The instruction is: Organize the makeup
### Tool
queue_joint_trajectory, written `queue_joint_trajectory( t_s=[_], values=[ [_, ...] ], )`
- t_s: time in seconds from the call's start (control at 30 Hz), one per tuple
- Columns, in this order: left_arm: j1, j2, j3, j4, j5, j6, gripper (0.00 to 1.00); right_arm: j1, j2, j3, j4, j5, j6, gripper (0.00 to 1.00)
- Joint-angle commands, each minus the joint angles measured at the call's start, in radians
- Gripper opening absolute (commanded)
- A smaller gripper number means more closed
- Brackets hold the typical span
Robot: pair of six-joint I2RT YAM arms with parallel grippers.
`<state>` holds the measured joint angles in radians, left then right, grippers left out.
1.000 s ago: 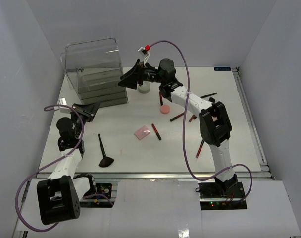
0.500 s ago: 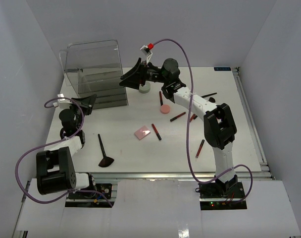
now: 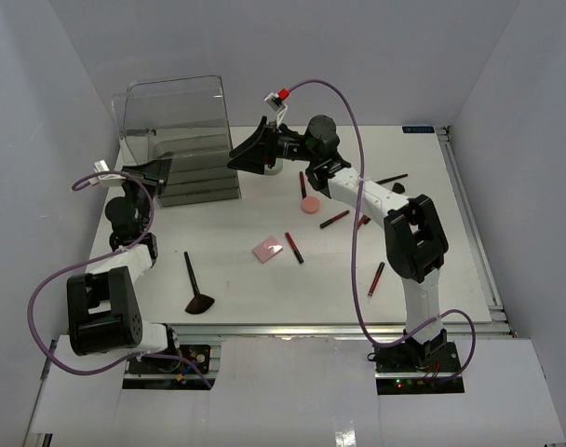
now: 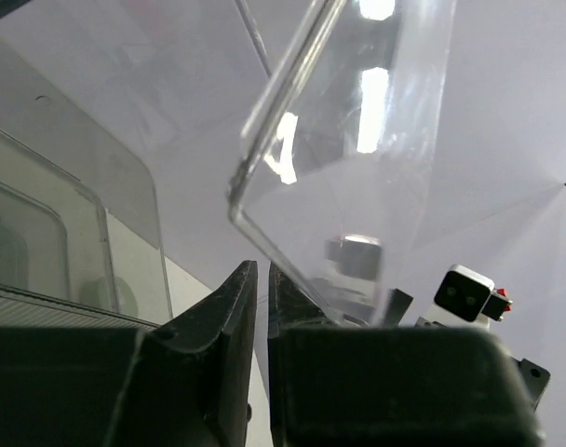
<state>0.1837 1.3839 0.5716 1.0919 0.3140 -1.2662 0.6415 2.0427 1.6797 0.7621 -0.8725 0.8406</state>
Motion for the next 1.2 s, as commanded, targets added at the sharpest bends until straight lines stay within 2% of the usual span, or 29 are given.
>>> queue_joint_trajectory(
  t_s=[0.0,0.1,0.27,0.37,0.47,0.6,0.67,0.8,0.87,0.97,1.17],
  values=[
    [-0.004,-0.060,0.053,0.059,0.037,-0.009,0.22,-0.004,-0.084,-0.026,0.053,-0.035,-0.030,0.98],
    [-0.004,-0.080,0.070,0.054,0.054,-0.013,0.23,-0.018,-0.101,-0.045,0.020,-0.043,-0.085,0.96],
    [-0.004,-0.100,0.091,0.046,0.075,-0.018,0.24,-0.100,-0.183,-0.149,-0.211,-0.035,-0.302,0.95],
    [-0.004,-0.100,0.103,0.030,0.088,-0.015,0.24,-0.148,-0.243,-0.218,-0.436,0.010,-0.544,0.94],
    [-0.003,-0.097,0.110,0.020,0.093,-0.010,0.25,-0.153,-0.311,-0.266,-0.803,0.176,-0.803,0.92],
    [-0.003,-0.080,0.102,0.046,0.094,-0.025,0.25,-0.144,-0.348,-0.304,-1.037,0.476,-0.966,0.90],
    [-0.003,-0.062,0.100,0.060,0.100,-0.035,0.25,-0.138,-0.349,-0.337,-1.101,0.593,-0.982,0.90],
    [-0.003,-0.050,0.099,0.075,0.108,-0.044,0.25,-0.083,-0.355,-0.435,-1.131,0.666,-1.032,0.91],
    [-0.002,-0.052,0.100,0.071,0.114,-0.038,0.25,-0.001,-0.355,-0.480,-1.138,0.724,-1.056,0.93],
    [-0.003,-0.055,0.100,0.061,0.116,-0.036,0.25,0.046,-0.345,-0.508,-1.138,0.764,-1.059,1.00],
    [-0.003,-0.056,0.105,0.061,0.120,-0.041,0.25,0.065,-0.289,-0.483,-1.138,0.774,-1.025,0.85]
  ],
)
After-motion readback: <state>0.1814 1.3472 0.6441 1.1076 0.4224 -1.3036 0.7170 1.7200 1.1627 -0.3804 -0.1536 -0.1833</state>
